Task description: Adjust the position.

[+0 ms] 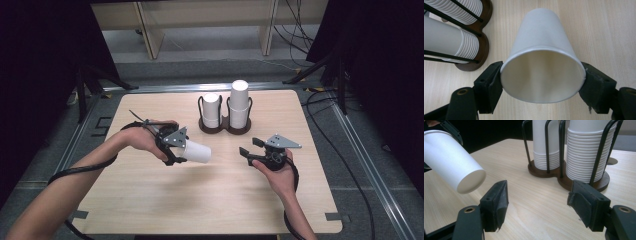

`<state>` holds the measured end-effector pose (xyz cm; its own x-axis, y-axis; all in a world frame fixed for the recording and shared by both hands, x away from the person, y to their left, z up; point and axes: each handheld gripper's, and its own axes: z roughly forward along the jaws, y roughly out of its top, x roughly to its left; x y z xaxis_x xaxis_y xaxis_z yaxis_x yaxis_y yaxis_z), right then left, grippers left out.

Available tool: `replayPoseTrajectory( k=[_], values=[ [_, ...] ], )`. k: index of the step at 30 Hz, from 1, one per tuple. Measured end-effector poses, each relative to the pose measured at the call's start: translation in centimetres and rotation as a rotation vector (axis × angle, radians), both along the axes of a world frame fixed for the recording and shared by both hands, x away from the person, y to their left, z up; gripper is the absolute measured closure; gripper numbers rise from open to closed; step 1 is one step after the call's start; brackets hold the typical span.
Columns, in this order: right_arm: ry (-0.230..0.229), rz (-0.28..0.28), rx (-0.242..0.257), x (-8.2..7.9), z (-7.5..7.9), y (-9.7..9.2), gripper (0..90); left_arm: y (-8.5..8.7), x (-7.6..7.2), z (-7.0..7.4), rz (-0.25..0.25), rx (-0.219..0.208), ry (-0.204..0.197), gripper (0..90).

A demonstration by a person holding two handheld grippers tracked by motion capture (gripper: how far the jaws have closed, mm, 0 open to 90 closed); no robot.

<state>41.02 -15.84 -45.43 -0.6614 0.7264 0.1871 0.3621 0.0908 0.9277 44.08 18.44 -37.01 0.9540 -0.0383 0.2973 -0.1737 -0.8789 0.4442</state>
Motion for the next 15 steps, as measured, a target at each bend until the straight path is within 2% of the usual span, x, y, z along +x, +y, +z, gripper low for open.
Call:
replayPoseTrajectory(
  k=[1,2,5,7,8,10,11,12,14,15],
  values=[
    [-0.022,0.001,-0.021,0.12,0.02,-0.08,31.4,-0.09,-0.02,0.06,-0.001,0.007,0.001,25.4],
    [-0.024,-0.003,-0.025,0.14,0.03,-0.04,31.4,-0.19,-0.05,0.07,-0.005,0.008,0.002,25.4],
    [-0.008,-0.002,-0.027,-0.03,0.14,0.15,31.4,-0.45,-0.08,0.15,-0.014,0.026,0.003,25.4],
    [-0.002,0.017,-0.010,-0.04,0.15,0.28,31.4,-0.52,-0.08,0.21,-0.018,0.039,0.003,25.4],
    [-0.016,0.020,-0.018,0.00,0.16,0.32,31.4,-0.57,-0.11,0.29,-0.021,0.053,0.006,25.4],
    [-0.011,0.024,-0.022,-0.05,0.19,0.35,31.4,-0.70,-0.17,0.24,-0.016,0.057,0.012,25.4],
    [0.001,0.024,-0.024,-0.21,0.27,0.58,31.4,-0.81,-0.12,0.29,-0.020,0.071,0.011,25.4],
    [-0.019,0.038,-0.025,-0.01,0.23,0.63,31.4,-0.86,-0.10,0.34,-0.020,0.079,0.010,25.4],
    [-0.010,0.037,-0.035,-0.07,0.31,0.68,31.4,-0.90,-0.08,0.40,-0.021,0.088,0.011,25.5],
    [-0.020,0.039,-0.039,-0.04,0.33,0.83,31.4,-0.99,-0.07,0.48,-0.021,0.108,0.011,25.5]
  ],
)
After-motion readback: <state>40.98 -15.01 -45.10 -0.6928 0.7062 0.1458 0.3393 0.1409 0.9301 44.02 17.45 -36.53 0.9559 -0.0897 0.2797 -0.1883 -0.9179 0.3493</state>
